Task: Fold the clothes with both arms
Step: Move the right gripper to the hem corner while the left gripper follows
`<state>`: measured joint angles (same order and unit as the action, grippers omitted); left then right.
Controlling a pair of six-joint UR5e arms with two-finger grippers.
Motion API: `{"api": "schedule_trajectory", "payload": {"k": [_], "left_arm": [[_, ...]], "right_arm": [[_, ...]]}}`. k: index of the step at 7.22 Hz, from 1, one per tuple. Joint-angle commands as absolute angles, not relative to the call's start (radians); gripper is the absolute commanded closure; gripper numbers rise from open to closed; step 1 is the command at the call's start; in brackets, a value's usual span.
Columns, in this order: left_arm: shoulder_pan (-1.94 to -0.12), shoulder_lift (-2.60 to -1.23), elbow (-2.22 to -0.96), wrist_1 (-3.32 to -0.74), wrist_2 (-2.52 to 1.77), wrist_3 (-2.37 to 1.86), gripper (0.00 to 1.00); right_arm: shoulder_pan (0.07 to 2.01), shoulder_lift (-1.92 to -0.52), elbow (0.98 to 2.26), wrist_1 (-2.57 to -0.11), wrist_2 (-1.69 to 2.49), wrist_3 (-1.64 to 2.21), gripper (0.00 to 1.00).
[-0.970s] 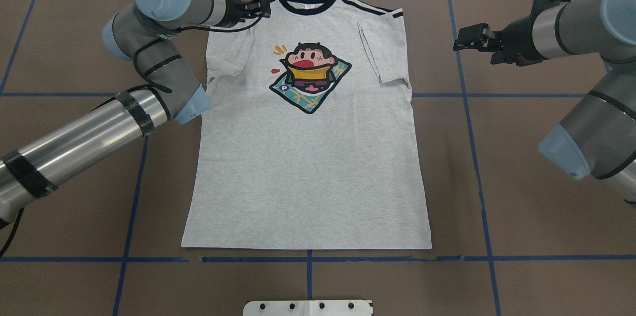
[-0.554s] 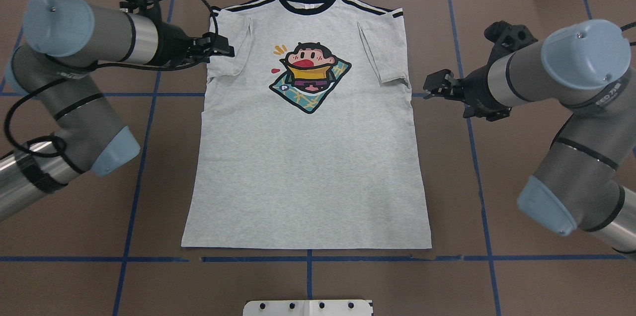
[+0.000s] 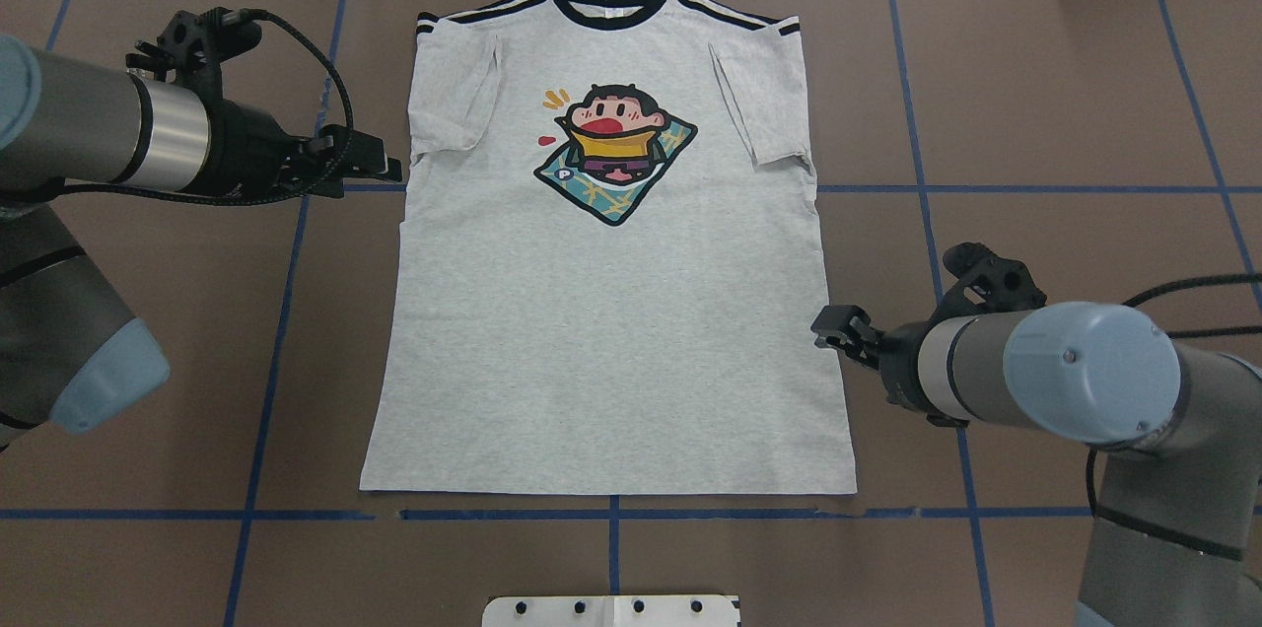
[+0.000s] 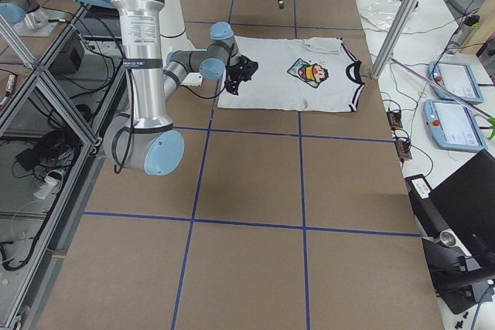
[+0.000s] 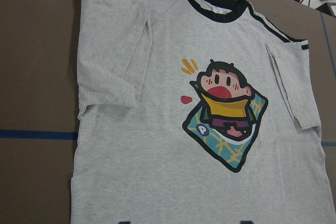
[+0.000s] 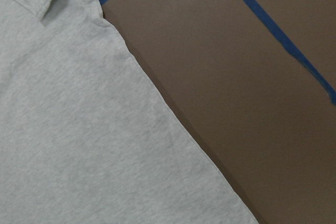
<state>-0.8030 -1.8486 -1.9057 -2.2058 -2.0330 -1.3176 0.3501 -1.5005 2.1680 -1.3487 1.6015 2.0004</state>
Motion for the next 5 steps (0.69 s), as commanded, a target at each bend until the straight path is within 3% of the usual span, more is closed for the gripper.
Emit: {"api": "schedule_trajectory", "payload": {"k": [1, 5], "left_arm": [[-0.799, -1.848, -1.908, -2.206, -2.029, -1.327, 0.2], [-0.788, -1.85, -1.916, -2.206, -2.005, -1.336, 0.19]], "right_arm": [[0.232, -1.539, 2.151, -1.376, 1.511, 2.107, 0.08], [0.14, -1.505, 2.096, -1.374, 1.516, 2.152, 0.18]]}}
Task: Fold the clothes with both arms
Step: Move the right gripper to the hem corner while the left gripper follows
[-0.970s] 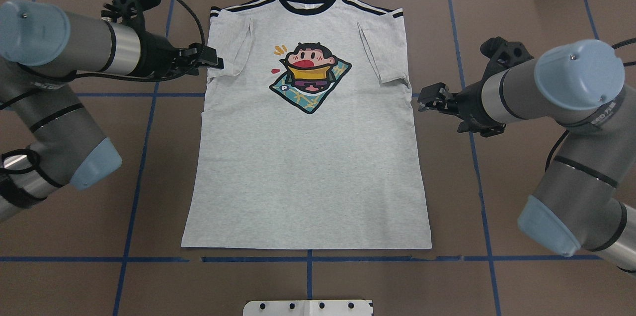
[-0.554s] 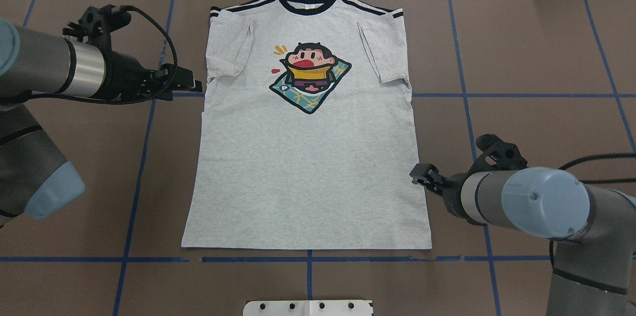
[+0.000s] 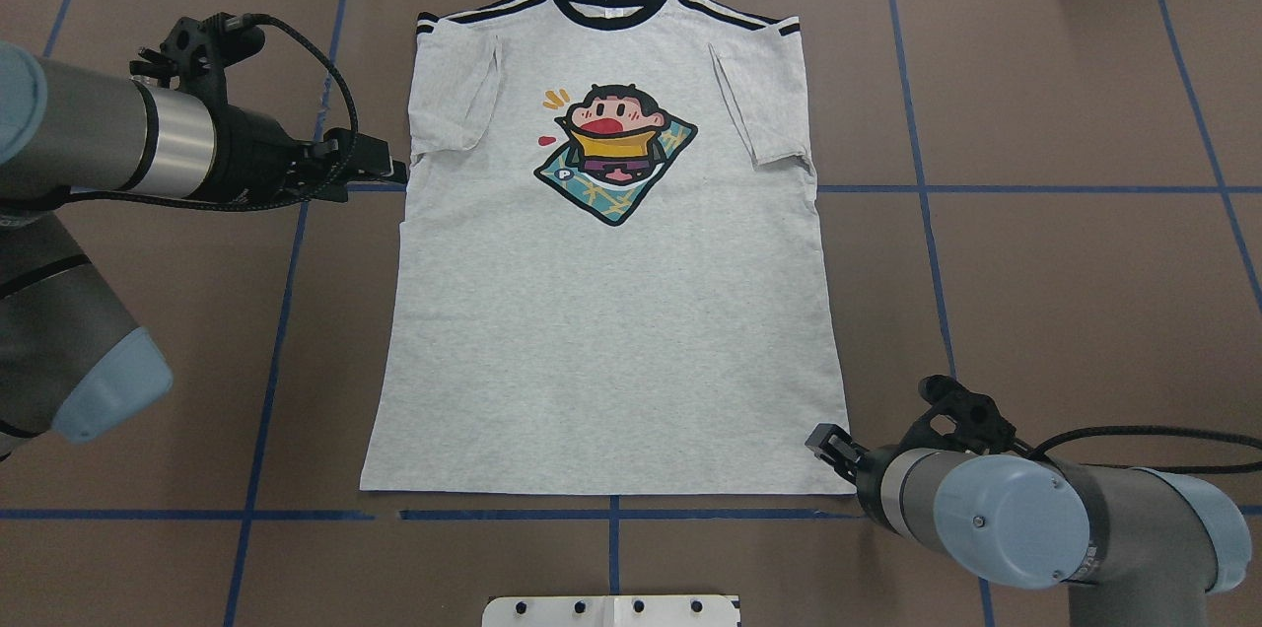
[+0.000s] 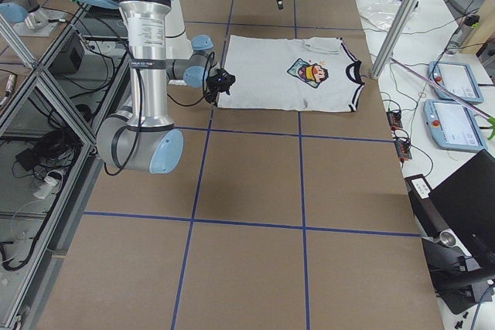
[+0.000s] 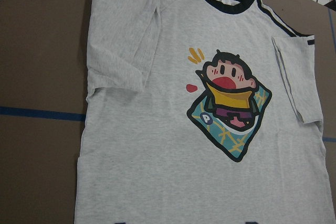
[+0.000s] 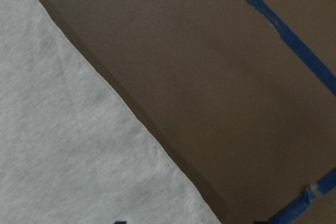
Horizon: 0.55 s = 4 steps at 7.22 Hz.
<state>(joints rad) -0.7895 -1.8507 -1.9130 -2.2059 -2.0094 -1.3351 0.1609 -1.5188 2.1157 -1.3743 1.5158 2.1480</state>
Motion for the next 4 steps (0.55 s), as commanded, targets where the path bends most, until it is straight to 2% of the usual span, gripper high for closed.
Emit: {"api": "schedule_trajectory", "payload": {"k": [1, 3, 4], "left_arm": [[-0.788, -1.851, -1.914, -2.206, -2.005, -1.335, 0.19], [-0.79, -1.847, -1.916, -2.206, -2.005, -1.336, 0.19], [-0.79, -1.848, -1.917, -2.204, -2.005, -1.336, 0.19]], "right_arm": [[0.135, -1.49, 2.083, -1.374, 1.517, 2.152, 0.21], [0.129, -1.488, 2.079, -1.376, 1.516, 2.154, 0.3], [0.127, -1.488, 2.066, -1.376, 1.516, 2.154, 0.3]]}}
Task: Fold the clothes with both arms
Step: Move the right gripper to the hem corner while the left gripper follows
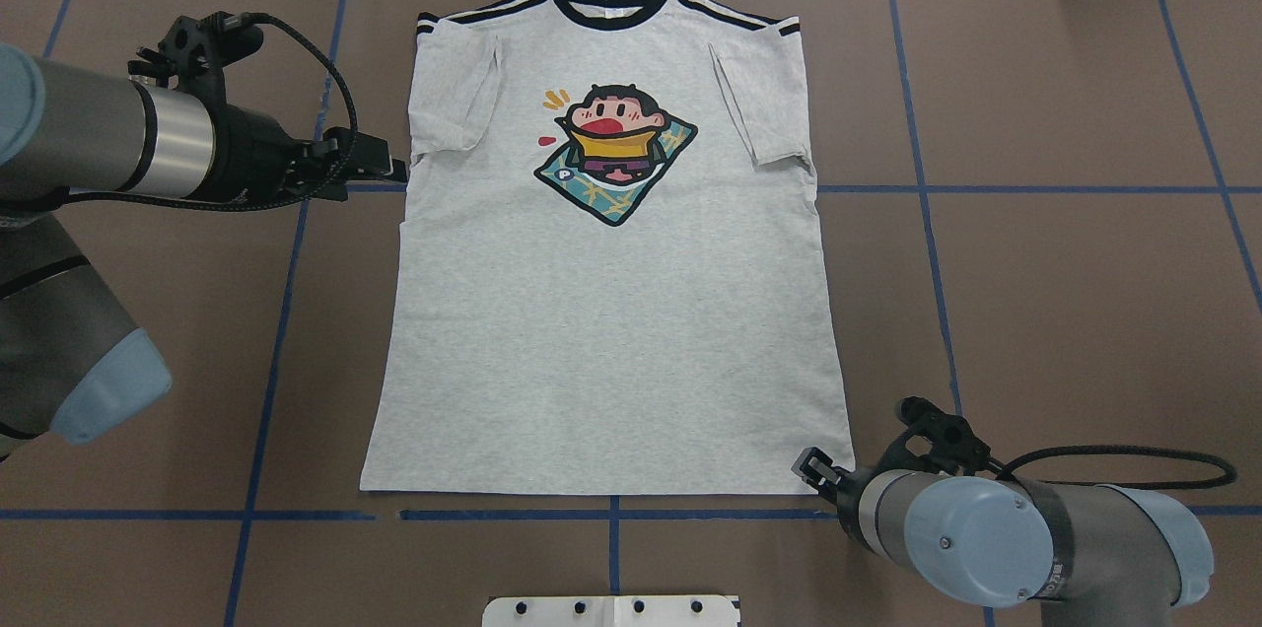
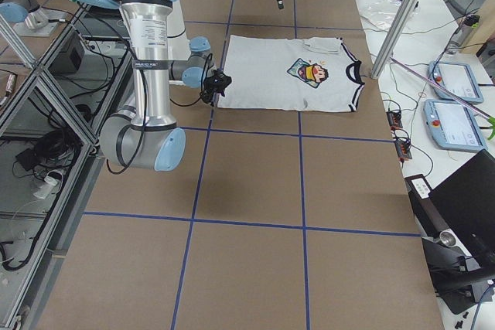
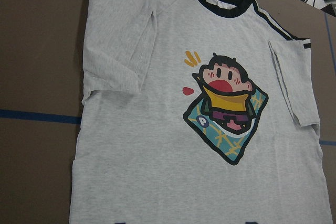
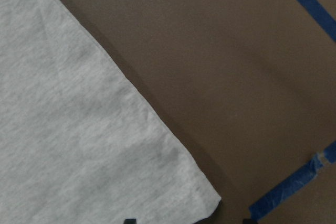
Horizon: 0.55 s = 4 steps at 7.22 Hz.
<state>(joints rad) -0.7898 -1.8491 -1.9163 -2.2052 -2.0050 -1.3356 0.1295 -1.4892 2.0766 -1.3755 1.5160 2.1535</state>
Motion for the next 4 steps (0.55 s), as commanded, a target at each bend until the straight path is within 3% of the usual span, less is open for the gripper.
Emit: {"api": "schedule_trajectory", "payload": {"k": [1, 2, 3, 4], "left_arm": [[-0.79, -1.847, -1.919, -2.204, -2.005, -1.338, 0.19], [-0.79, -1.848, -1.919, -2.204, -2.005, -1.338, 0.19], [-0.79, -1.847, -1.919, -2.206, -2.005, -1.338, 0.19], [-0.79, -1.847, -1.919, -2.204, -2.005, -1.338, 0.19]], "right_arm": [[0.127, -1.486, 2.065, -1.382, 1.516, 2.154, 0.33], [0.129, -1.488, 2.065, -1.384, 1.516, 2.154, 0.47], [0.132, -1.491, 2.066, -1.384, 1.516, 2.154, 0.68], [0.133, -1.494, 2.072, -1.384, 1.516, 2.154, 0.95]]}}
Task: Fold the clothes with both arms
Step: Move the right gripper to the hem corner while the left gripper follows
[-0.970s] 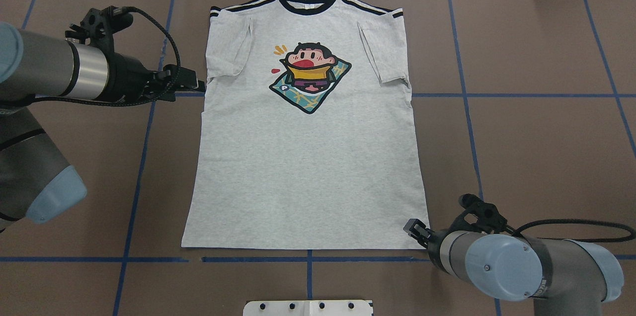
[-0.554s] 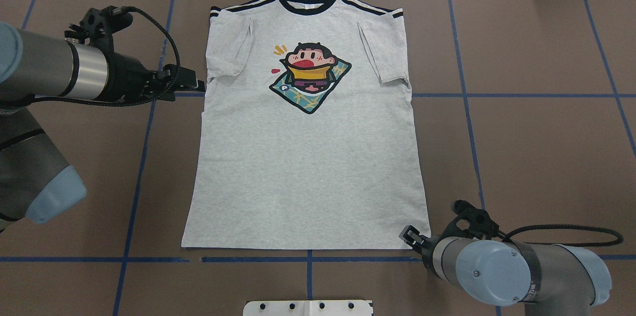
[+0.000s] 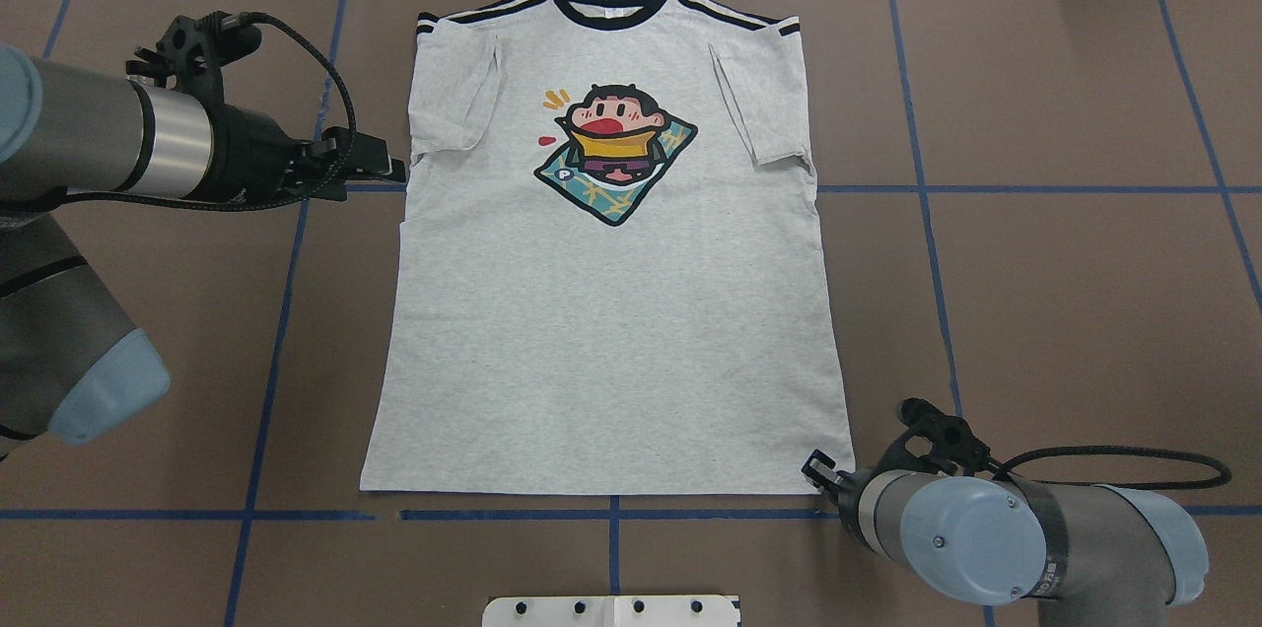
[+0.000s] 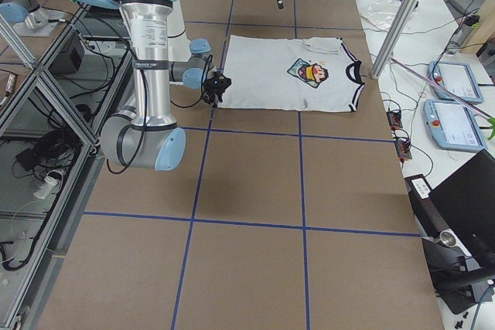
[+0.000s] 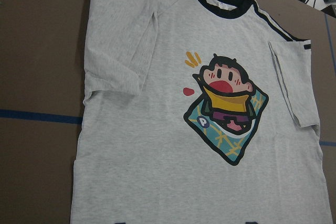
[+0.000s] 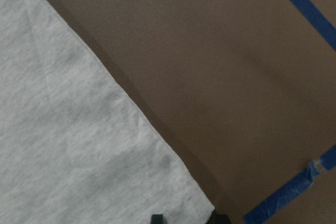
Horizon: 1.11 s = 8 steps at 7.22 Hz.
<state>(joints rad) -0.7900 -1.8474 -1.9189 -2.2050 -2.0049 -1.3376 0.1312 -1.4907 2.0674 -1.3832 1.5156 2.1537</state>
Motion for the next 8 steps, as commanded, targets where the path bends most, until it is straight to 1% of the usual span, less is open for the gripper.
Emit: {"api": "schedule_trajectory", "payload": {"k": [1, 4, 5, 6, 7, 8], "left_arm": [[-0.79, -1.845, -1.919, -2.204, -2.005, -1.338, 0.19], [-0.79, -1.847, -1.928, -2.204, -2.005, -1.339, 0.17], [-0.787, -1.845, -1.937, -2.203, -2.006, -1.348, 0.17], [-0.747, -1.83, -1.948, -2.203, -2.0, -1.487, 0.17], [-0.682, -1.747, -1.985, -2.203, -1.941, -1.52, 0.17], [-0.564, -1.677, -2.021, -2.201, -1.828, -1.602, 0.17]], "right_arm": [[0.133, -1.494, 2.075, -1.384, 1.516, 2.154, 1.0], [0.14, -1.5, 2.103, -1.396, 1.516, 2.154, 1.0], [0.138, -1.496, 2.133, -1.455, 1.516, 2.154, 1.0], [0.137, -1.49, 2.144, -1.468, 1.517, 2.154, 1.0], [0.132, -1.486, 2.152, -1.468, 1.519, 2.154, 1.0], [0.132, -1.483, 2.16, -1.468, 1.526, 2.154, 1.0]]}}
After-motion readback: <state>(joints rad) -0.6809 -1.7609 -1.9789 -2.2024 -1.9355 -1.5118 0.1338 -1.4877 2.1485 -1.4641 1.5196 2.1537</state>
